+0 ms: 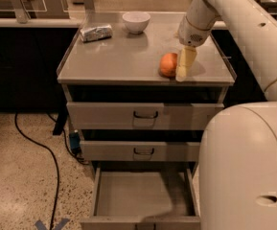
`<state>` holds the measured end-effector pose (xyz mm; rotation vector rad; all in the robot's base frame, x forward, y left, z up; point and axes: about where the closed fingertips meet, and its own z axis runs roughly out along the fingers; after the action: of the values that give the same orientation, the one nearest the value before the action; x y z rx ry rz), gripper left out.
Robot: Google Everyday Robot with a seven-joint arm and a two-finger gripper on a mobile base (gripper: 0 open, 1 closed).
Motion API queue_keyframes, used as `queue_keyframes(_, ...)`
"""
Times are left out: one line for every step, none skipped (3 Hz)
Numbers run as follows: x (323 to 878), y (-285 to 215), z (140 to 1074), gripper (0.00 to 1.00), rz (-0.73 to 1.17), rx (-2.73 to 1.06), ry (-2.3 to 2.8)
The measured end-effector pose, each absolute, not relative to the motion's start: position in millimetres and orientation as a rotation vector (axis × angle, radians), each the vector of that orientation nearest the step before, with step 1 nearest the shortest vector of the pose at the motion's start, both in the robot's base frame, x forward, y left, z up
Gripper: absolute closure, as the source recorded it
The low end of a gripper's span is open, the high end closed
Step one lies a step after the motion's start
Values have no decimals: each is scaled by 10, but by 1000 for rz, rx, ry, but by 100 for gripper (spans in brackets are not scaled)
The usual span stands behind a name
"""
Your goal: Place orange into bottom drawer
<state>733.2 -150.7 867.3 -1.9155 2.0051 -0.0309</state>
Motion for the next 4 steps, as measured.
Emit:
queue_keyframes(7333, -1281, 8692, 0, 25, -1957, 1936)
queue_keyframes(7355, -1278, 8658, 0, 21, -1954, 1942)
queue_keyframes(7380, -1287, 8532, 0, 42, -1941, 1966)
queue_keyframes(7374, -1311, 8400, 0, 69, -1936, 1989)
